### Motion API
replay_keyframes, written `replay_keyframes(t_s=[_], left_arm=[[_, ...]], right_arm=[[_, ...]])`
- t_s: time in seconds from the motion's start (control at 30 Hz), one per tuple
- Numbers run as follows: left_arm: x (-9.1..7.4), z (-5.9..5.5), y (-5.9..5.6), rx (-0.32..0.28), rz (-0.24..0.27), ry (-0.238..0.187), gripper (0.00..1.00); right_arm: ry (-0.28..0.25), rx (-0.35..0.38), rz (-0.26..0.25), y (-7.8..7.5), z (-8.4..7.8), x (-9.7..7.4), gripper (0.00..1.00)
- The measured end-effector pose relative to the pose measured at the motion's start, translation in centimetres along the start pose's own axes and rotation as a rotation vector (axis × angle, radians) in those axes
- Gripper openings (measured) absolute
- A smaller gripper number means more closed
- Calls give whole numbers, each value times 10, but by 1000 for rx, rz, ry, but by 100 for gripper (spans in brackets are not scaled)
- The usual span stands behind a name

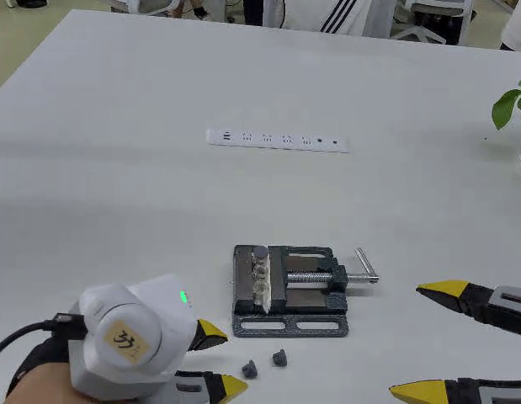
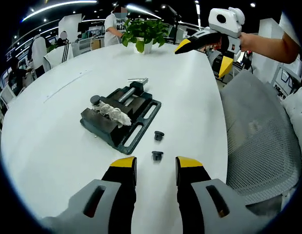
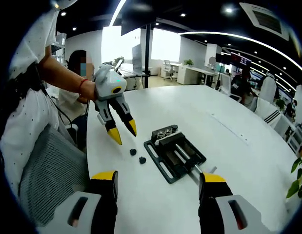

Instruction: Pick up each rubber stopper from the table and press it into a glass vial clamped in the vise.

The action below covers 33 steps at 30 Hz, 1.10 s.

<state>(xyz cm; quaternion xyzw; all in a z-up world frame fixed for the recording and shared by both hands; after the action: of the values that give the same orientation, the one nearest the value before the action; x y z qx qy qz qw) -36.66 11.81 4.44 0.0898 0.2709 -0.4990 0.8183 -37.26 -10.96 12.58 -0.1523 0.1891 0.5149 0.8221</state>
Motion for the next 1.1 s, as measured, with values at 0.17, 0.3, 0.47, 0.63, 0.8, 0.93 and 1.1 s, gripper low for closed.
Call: replay_keyframes(t_s=[0.17, 0.3, 0.47, 0.63, 0.8, 0.93, 1.1], left_arm=[[9, -6, 2, -37, 8, 35, 25], [14, -9, 0, -23, 10, 81, 20], [23, -14, -1, -42, 2, 99, 18], [27, -17, -3, -50, 2, 128, 15], [28, -16, -3, -47, 4, 130, 12], [29, -15, -1, -49, 5, 135, 9], [29, -15, -4, -49, -3, 140, 5]], right_arm=[[-8, -1, 10, 3, -3, -2, 68], [-20, 1, 19, 6, -5, -3, 71], [-13, -1, 27, 7, -9, -4, 72], [-15, 0, 30, 8, -12, -5, 72], [-11, 4, 30, 8, -15, -6, 71], [-10, 6, 27, 7, -17, -8, 71], [-11, 5, 23, 6, -17, -8, 70]])
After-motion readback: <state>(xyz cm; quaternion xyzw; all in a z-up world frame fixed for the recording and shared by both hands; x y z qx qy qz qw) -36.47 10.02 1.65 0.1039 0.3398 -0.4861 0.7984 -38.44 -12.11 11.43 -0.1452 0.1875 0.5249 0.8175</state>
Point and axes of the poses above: the centre of the closed fingertips' face, and the gripper's own axes: x roughly forward along the fingers, y roughly to its left, z roughly out of its top, the point moved 6 cm from there along -x, roughly backward along the fingers, and after that the axes turned 10 degrees about -y, right-handed, at the moved point
